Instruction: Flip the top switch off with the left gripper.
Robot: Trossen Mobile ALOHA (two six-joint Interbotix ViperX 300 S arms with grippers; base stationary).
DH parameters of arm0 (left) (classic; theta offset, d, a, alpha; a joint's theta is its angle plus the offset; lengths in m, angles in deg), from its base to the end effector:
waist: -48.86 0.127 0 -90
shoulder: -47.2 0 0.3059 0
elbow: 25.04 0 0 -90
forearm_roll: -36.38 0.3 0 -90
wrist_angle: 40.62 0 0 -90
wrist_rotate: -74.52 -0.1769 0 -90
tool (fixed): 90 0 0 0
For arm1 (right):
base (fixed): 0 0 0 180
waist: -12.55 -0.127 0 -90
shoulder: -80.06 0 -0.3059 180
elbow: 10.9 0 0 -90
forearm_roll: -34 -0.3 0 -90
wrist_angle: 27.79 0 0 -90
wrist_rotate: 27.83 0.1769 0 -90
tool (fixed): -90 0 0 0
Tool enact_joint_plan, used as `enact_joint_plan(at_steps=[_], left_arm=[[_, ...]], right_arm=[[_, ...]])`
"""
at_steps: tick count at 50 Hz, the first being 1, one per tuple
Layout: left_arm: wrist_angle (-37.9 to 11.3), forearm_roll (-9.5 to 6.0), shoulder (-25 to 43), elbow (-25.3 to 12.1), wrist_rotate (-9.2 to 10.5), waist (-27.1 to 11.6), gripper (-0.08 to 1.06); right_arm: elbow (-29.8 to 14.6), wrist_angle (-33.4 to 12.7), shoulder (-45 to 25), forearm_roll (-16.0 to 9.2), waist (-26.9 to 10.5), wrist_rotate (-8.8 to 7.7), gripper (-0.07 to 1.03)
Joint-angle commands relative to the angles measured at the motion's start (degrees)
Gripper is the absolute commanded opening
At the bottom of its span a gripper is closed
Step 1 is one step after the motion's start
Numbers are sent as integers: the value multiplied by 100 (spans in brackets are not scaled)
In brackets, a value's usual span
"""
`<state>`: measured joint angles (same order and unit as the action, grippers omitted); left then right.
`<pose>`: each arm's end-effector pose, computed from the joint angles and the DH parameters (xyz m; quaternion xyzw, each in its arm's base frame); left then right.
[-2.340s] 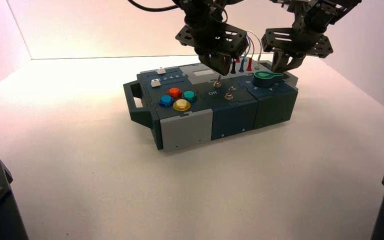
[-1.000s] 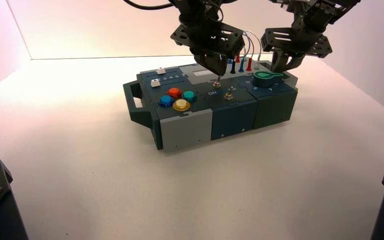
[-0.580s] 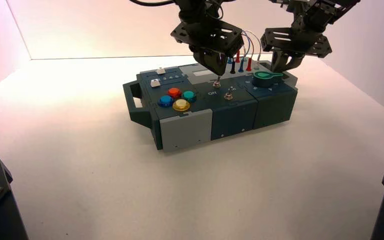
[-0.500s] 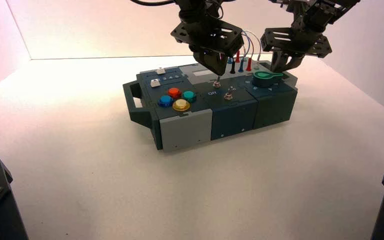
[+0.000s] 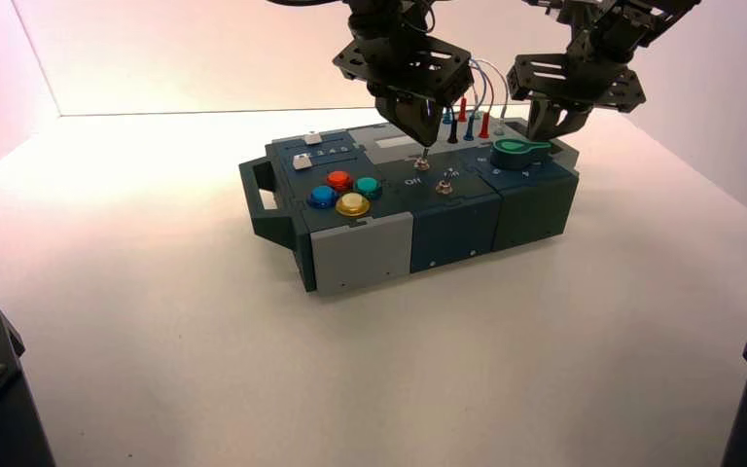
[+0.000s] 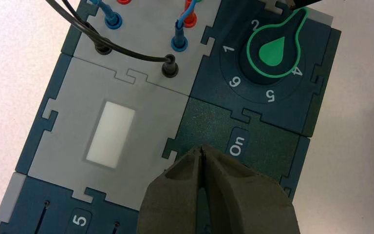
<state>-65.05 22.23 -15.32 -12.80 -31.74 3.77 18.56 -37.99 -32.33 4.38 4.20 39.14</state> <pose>0.3054 -0.3316 0.0492 0.1991 0.4847 -0.3796 0.7624 0.3816 0.0717 0.0202 0.0317 0.5101 0.0730 0.8565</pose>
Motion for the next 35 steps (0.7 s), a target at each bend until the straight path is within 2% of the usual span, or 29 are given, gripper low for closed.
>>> enact_joint_plan(at_steps=[1,2,10,24,35], left_arm=[[-79,-26,-105,62,-35,-9,-3],[-53,-88,-97,141,-35,0,-3],[167,-264,-149,422,-26,114,-3],[246,-264,-527,835,-35,334,-3],[255,-272,-598,782,-26,334,-3]], right_arm=[[18,-35,0,-9,53,18,-2],[18,-44,0,-9,53,9,-2],[18,-53,0,-9,53,9,-2],[18,-88,-35,-9,53,18,-2],[-26,-114,-35,-9,62,18,-2]])
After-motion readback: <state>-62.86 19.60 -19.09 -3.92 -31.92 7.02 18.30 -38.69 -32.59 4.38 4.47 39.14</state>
